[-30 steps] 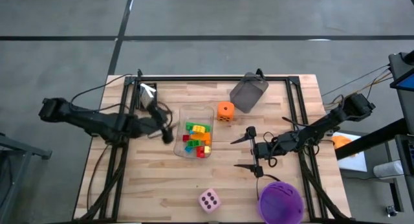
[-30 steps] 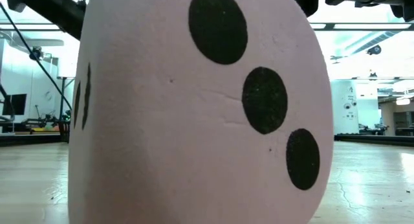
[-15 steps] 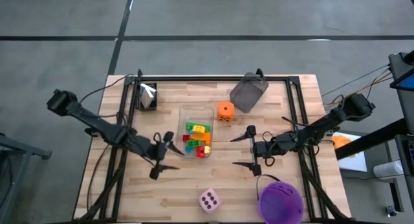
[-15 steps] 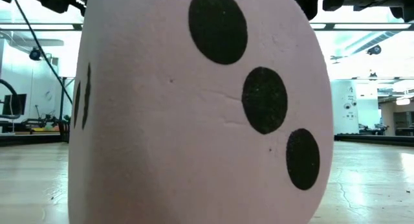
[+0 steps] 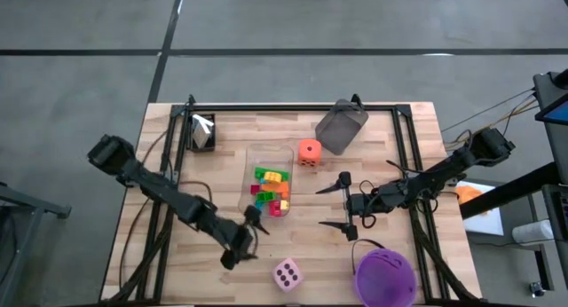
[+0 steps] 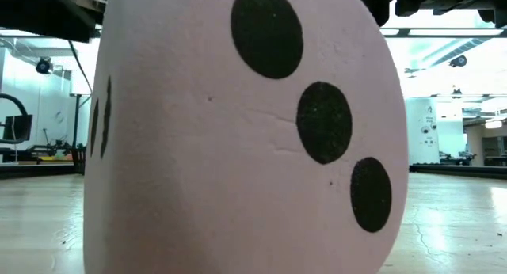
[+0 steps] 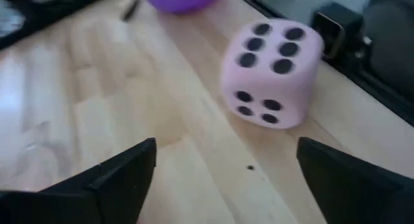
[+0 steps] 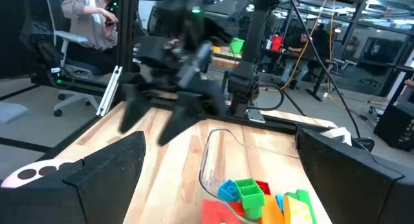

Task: Pick & Place Toys
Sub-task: Put the pink dice into the black bin

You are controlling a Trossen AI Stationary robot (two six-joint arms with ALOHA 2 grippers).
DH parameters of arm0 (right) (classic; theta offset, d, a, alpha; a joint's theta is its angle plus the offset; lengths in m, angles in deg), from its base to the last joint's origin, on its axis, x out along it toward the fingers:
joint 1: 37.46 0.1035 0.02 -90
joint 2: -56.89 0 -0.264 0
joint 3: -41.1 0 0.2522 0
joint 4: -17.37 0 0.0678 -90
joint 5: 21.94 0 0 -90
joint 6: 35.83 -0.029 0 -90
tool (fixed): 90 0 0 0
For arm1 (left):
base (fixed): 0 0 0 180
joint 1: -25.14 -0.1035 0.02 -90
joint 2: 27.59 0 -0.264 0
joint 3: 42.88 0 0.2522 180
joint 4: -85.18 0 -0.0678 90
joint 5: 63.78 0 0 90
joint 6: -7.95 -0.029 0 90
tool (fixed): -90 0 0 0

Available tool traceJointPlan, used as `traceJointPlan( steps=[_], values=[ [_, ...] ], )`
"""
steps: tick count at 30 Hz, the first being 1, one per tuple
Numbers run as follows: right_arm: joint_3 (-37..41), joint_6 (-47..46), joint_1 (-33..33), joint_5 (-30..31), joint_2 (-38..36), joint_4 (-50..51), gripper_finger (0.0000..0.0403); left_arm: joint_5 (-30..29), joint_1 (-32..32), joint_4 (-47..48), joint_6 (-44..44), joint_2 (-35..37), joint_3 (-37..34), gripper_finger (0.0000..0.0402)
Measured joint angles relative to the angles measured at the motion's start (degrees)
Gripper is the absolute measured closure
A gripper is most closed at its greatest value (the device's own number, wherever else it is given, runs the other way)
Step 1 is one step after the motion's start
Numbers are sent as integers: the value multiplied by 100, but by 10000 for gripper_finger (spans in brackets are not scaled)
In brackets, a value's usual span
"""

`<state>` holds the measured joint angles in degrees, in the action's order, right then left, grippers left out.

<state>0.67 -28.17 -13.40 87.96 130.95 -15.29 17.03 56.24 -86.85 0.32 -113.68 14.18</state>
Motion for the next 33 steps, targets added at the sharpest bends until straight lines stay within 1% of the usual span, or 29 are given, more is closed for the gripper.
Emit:
traceJointPlan(
  steps=[3,6,11,15,18,24,33],
  values=[
    [0,-36,0,0,-1,17,4,-33,148,663,-118,-418,538,7],
    [0,-48,0,3,-2,37,4,-94,289,1324,-221,-789,1081,11],
    [0,-66,0,95,-2,61,4,-162,529,1630,-510,-1327,1790,18],
    [0,-65,-2,136,-2,70,5,-565,663,1658,-862,-1638,2165,17],
    [0,-66,-11,159,-2,108,4,-820,711,1669,-1070,-1779,2340,14],
    [0,-64,-30,233,-2,158,5,-820,711,1697,-1076,-1927,2401,13],
    [0,-63,-67,439,-2,247,4,-776,733,1318,-1039,-2026,2403,13]
  ],
)
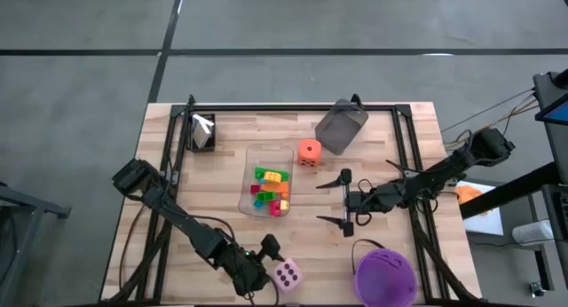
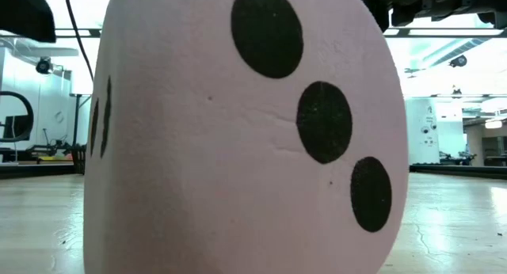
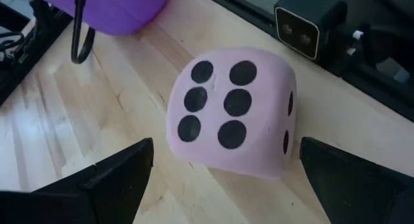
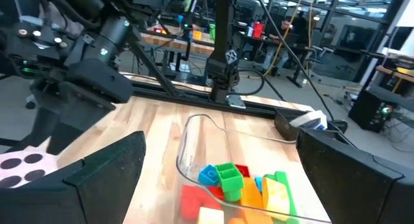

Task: Pick & Place Toys
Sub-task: Put the pink dice into the black bin

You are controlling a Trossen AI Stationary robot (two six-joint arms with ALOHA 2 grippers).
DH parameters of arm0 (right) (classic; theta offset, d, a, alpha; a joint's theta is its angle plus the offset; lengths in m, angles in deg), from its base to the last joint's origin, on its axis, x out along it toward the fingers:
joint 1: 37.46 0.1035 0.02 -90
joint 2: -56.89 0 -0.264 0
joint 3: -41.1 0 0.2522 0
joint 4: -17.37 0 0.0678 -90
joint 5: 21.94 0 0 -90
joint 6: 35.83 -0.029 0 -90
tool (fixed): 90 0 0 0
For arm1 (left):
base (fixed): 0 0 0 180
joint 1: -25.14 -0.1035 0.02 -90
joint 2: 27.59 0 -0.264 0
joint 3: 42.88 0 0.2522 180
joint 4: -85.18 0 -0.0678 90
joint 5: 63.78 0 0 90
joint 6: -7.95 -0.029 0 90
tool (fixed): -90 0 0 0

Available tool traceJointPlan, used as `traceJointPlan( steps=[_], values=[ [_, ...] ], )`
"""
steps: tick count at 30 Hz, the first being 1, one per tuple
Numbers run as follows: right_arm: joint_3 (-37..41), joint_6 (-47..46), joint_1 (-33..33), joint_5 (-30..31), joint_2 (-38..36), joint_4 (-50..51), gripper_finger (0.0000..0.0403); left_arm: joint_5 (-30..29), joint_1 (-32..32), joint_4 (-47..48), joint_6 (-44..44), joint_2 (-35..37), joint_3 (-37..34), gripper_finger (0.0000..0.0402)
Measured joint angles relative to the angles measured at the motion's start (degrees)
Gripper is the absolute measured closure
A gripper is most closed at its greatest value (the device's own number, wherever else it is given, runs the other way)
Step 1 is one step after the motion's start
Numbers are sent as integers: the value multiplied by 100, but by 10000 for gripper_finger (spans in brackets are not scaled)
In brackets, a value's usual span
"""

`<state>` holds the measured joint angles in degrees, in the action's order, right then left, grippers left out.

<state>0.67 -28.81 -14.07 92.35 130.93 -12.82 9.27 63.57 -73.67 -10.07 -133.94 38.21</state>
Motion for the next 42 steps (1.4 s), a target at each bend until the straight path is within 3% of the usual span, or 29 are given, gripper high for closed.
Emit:
traceJointPlan(
  steps=[9,16,24,34,42],
  values=[
    [0,0,-3,192,0,4,5,162,0,-244,19,-97,31,13],
    [0,0,-14,313,-2,19,4,727,-166,-146,-88,-546,389,13],
    [0,20,-18,313,-2,33,4,645,-439,-92,-133,-555,485,33],
    [0,27,-21,313,-2,52,4,612,-651,-48,-20,-687,475,143],
    [0,26,-19,313,-2,54,4,258,-651,40,-117,-711,476,322]
  ],
)
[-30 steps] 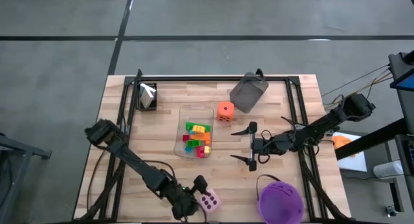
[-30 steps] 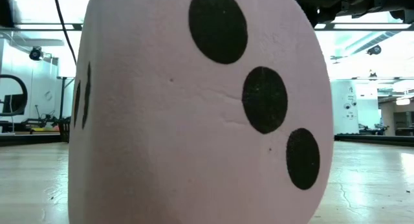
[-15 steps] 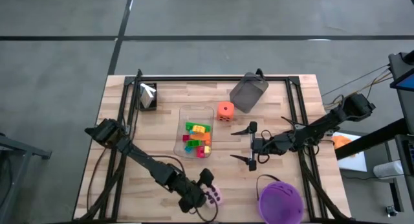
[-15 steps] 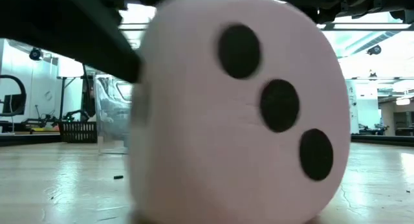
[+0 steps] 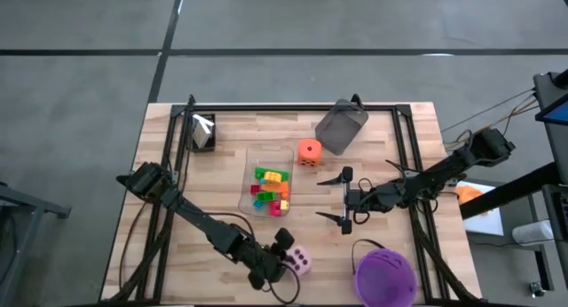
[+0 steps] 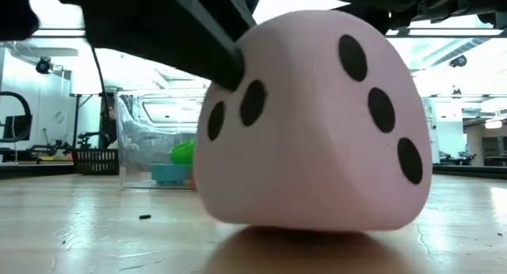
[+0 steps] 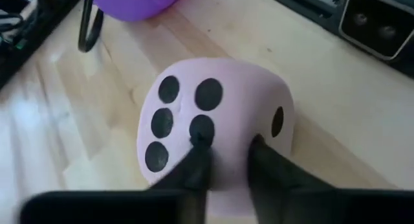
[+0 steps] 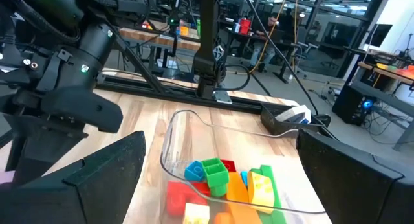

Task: Pick & Place Toys
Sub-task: Put the pink dice into the black bin

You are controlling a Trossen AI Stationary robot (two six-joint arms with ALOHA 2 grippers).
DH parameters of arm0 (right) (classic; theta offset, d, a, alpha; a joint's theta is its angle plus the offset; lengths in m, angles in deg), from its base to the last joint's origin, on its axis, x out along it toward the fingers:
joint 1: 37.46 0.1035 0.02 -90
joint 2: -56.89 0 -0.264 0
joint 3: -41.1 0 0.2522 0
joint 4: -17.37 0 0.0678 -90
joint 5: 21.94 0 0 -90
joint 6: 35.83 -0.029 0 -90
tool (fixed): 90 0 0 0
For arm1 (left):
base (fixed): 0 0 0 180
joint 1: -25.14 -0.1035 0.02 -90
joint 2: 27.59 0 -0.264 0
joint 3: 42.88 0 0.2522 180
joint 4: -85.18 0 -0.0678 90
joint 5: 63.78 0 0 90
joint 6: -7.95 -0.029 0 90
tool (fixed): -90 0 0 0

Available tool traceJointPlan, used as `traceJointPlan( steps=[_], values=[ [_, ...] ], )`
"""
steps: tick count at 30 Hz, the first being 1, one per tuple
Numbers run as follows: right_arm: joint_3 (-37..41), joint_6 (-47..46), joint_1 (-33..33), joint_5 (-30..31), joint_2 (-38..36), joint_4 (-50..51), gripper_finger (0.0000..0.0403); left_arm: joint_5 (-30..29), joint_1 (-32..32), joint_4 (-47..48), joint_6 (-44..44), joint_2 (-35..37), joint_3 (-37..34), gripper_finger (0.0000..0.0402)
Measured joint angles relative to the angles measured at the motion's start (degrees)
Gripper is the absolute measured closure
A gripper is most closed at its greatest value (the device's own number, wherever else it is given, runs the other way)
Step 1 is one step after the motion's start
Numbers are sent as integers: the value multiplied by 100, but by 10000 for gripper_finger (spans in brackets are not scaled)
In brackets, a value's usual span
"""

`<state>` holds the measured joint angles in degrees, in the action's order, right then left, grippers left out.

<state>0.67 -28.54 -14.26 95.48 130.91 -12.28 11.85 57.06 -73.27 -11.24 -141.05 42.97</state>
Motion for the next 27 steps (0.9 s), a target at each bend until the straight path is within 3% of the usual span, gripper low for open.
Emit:
traceJointPlan(
  steps=[3,13,27],
  values=[
    [0,0,0,0,0,17,4,-87,0,66,-188,1,0,362],
    [0,-61,2,-1,0,106,4,-655,-18,222,-173,199,-43,383],
    [0,37,118,-27,-2,39,5,-1168,-105,-132,-116,1131,-362,400]
  ],
)
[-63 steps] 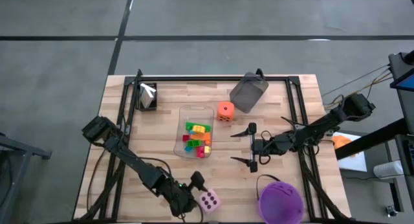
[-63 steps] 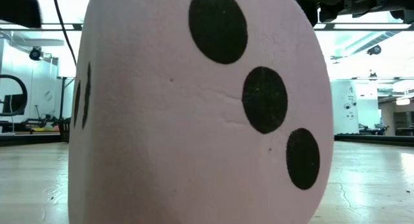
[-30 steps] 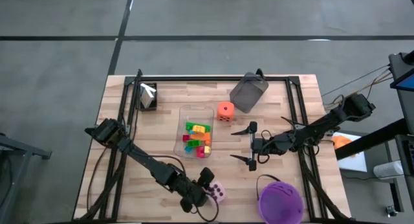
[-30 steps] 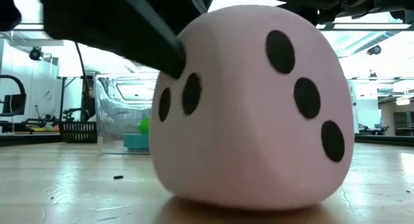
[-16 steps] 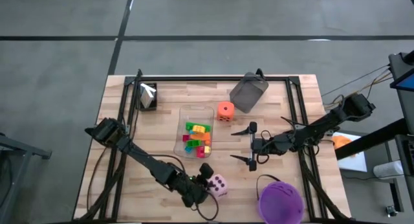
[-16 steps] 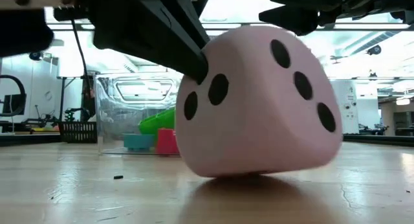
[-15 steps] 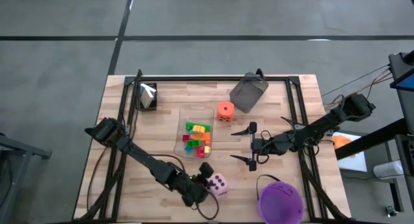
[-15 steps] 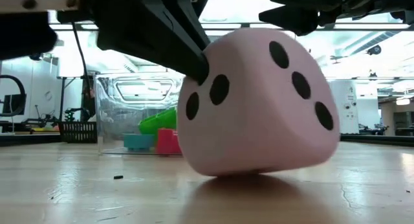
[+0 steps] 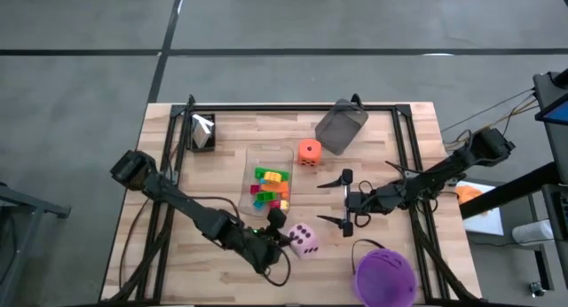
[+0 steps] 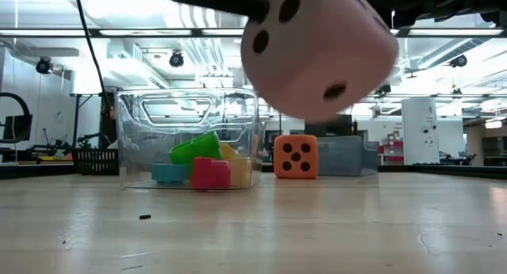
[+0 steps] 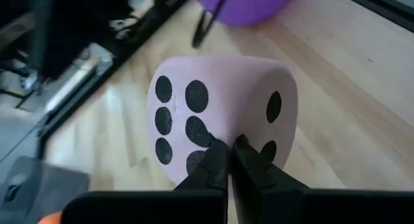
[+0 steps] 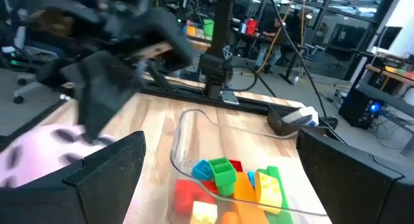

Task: Pick & Place Toys
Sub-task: Put the pink dice into the black bin

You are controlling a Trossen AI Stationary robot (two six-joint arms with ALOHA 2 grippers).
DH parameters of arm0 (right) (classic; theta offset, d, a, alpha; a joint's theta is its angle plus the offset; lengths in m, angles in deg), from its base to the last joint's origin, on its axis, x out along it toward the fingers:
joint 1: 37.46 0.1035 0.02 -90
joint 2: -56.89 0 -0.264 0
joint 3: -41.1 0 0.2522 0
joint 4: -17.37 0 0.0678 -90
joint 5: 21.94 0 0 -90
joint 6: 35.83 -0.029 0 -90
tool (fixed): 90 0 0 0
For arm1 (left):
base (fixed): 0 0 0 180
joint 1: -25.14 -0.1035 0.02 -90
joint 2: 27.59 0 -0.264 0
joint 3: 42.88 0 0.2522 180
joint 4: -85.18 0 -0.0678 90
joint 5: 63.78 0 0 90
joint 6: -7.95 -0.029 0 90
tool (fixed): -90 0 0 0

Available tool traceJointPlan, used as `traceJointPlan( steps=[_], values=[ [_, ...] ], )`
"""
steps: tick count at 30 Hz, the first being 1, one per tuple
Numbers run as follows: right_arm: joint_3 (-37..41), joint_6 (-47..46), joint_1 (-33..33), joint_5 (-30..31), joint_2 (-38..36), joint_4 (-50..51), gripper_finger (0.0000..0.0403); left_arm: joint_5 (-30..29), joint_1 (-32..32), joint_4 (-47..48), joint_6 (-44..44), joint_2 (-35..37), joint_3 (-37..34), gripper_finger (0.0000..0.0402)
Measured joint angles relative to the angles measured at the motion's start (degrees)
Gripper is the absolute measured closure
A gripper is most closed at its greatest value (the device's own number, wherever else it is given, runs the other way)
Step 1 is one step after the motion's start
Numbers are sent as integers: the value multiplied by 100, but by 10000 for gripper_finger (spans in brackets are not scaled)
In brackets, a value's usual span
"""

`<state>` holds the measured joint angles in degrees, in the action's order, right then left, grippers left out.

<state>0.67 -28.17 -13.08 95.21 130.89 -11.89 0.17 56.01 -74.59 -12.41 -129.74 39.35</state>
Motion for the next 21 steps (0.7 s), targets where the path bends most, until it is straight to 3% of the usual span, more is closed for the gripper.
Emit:
traceJointPlan(
  steps=[7,14,21],
  values=[
    [2,520,310,-59,-134,-595,5,-104,-291,-749,68,750,-665,400],
    [9,681,413,-893,-92,-1278,5,410,-927,-2244,259,1623,-1814,400],
    [231,717,176,-210,-132,-1263,4,937,-1946,-3392,460,2229,-2735,400]
  ],
)
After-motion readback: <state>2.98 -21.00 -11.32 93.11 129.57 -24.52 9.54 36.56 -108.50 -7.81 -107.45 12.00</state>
